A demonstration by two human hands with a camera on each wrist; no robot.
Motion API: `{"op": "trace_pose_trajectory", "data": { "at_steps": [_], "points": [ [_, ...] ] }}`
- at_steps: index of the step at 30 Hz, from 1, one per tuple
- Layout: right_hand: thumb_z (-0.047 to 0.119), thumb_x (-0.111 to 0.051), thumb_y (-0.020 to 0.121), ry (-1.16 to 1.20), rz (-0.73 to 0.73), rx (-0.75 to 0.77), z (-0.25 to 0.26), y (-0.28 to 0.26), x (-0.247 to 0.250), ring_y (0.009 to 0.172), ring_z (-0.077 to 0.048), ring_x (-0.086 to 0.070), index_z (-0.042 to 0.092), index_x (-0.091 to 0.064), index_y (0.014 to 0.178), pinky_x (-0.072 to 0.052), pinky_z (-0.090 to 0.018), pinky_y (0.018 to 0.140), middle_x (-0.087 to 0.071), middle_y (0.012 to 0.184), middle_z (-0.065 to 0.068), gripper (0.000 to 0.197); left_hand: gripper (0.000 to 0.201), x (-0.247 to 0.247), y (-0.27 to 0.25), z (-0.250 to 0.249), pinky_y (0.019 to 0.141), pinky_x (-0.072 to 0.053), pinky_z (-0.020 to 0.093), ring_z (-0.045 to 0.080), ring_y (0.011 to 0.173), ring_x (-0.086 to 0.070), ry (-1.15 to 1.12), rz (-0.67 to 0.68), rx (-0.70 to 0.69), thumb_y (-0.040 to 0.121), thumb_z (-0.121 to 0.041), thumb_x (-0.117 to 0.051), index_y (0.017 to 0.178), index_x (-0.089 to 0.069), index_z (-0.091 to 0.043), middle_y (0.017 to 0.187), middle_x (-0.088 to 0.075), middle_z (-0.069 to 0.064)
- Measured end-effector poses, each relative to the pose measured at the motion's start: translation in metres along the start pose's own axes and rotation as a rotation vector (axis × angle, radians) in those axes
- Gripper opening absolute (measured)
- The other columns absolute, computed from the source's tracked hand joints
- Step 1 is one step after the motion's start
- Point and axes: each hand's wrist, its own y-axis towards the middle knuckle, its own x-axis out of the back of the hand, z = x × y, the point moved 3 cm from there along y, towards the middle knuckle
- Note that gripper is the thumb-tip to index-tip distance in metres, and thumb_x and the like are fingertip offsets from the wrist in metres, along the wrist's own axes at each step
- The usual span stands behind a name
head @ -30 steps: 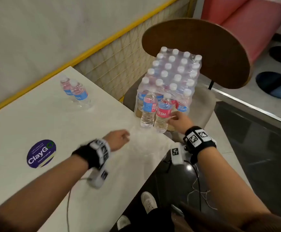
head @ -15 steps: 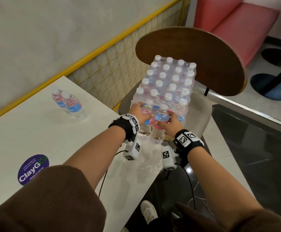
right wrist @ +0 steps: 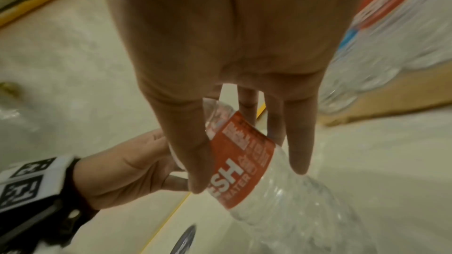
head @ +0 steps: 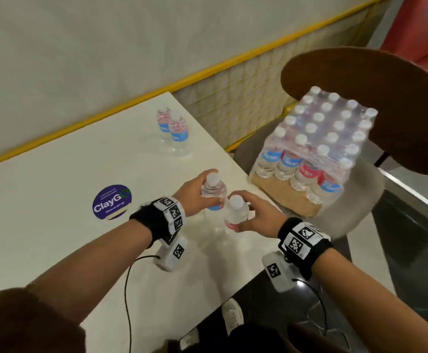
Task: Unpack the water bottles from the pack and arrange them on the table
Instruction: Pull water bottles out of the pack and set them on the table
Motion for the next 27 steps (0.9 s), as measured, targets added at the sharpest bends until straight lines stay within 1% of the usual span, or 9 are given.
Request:
{"op": "trace_pose_trajectory", "data": {
  "at_steps": [4, 7, 10, 13, 16, 21, 23, 25, 27],
  "points": [
    [0.016, -0.081, 0.07, -0.043, 0.204, 0.067, 0.029, 0.018, -0.076, 0.107, -0.014, -0.055, 0.031, -0.052, 0.117, -0.044, -0.022, 0.089, -0.06, 0.117, 0.01, 0.057, 0.053, 0.047, -0.074, 0.056, 0.095, -0.048, 0.03, 0.014, 0.105, -0.06, -0.093, -0.136, 0.116, 0.07, -0.027, -0.081, 0.114, -0.052, -0.035, 0.111, -0.064, -0.006],
    [0.012, -0.08, 0.072, -0.072, 0.318, 0.112, 0.054, 0.029, -0.13, 0.106, -0.013, -0.053, 0.026, -0.052, 0.122, -0.044, -0.025, 0.091, -0.058, 0.119, 0.007, 0.059, 0.051, 0.075, -0.126, 0.093, 0.083, -0.044, 0.015, 0.01, 0.097, -0.057, -0.12, -0.262, 0.185, 0.074, -0.016, -0.079, 0.115, -0.052, -0.029, 0.109, -0.061, -0.006],
    [0.012, -0.079, 0.073, -0.087, 0.384, 0.151, 0.074, 0.041, -0.176, 0.107, -0.014, -0.053, 0.025, -0.05, 0.125, -0.043, -0.024, 0.092, -0.057, 0.119, 0.006, 0.061, 0.058, 0.097, -0.169, 0.125, 0.094, -0.045, 0.025, 0.014, 0.105, -0.058, -0.166, -0.366, 0.245, 0.068, -0.021, -0.081, 0.119, -0.054, -0.026, 0.113, -0.062, -0.004],
    [0.01, -0.078, 0.074, -0.055, 0.401, 0.189, 0.093, 0.049, -0.216, 0.104, -0.015, -0.053, 0.02, -0.048, 0.126, -0.044, -0.024, 0.089, -0.056, 0.117, 0.004, 0.061, 0.057, 0.116, -0.204, 0.149, 0.089, -0.042, 0.024, 0.012, 0.1, -0.056, -0.182, -0.431, 0.273, 0.063, -0.027, -0.078, 0.115, -0.053, -0.029, 0.109, -0.061, -0.006],
    [0.006, -0.076, 0.074, -0.021, 0.396, 0.21, 0.108, 0.056, -0.252, 0.099, -0.015, -0.051, 0.017, -0.047, 0.128, -0.044, -0.024, 0.085, -0.054, 0.112, 0.004, 0.063, 0.065, 0.135, -0.23, 0.166, 0.088, -0.039, 0.021, 0.01, 0.101, -0.055, -0.202, -0.484, 0.294, 0.061, -0.031, -0.073, 0.122, -0.051, -0.025, 0.112, -0.059, -0.006],
    [0.008, -0.077, 0.075, -0.042, 0.468, 0.258, 0.131, 0.062, -0.302, 0.099, -0.015, -0.051, 0.013, -0.046, 0.13, -0.043, -0.028, 0.091, -0.056, 0.116, 0.0, 0.063, 0.082, 0.171, -0.248, 0.182, 0.098, -0.043, 0.033, 0.015, 0.107, -0.053, -0.243, -0.524, 0.357, 0.056, -0.04, -0.074, 0.131, -0.046, -0.023, 0.118, -0.055, -0.003],
    [0.009, -0.076, 0.076, -0.031, 0.504, 0.249, 0.136, 0.062, -0.316, 0.107, -0.019, -0.053, 0.014, -0.044, 0.134, -0.043, -0.032, 0.097, -0.056, 0.125, -0.004, 0.066, 0.065, 0.183, -0.246, 0.182, 0.09, -0.047, 0.035, 0.016, 0.107, -0.052, -0.316, -0.503, 0.415, 0.069, -0.039, -0.073, 0.128, -0.048, -0.027, 0.119, -0.053, -0.003],
    [0.011, -0.077, 0.076, -0.027, 0.535, 0.224, 0.139, 0.062, -0.327, 0.115, -0.021, -0.053, 0.016, -0.041, 0.138, -0.042, -0.034, 0.102, -0.054, 0.131, -0.004, 0.071, 0.028, 0.194, -0.242, 0.181, 0.08, -0.05, 0.031, 0.017, 0.107, -0.053, -0.372, -0.457, 0.484, 0.087, -0.035, -0.063, 0.114, -0.056, -0.031, 0.116, -0.055, -0.003],
    [0.013, -0.077, 0.075, -0.032, 0.559, 0.207, 0.139, 0.062, -0.337, 0.117, -0.023, -0.053, 0.019, -0.04, 0.138, -0.042, -0.037, 0.104, -0.054, 0.131, -0.004, 0.073, 0.01, 0.203, -0.24, 0.18, 0.079, -0.049, 0.031, 0.018, 0.108, -0.054, -0.315, -0.408, 0.525, 0.09, -0.034, -0.058, 0.099, -0.06, -0.034, 0.114, -0.057, -0.003]
  ]
}}
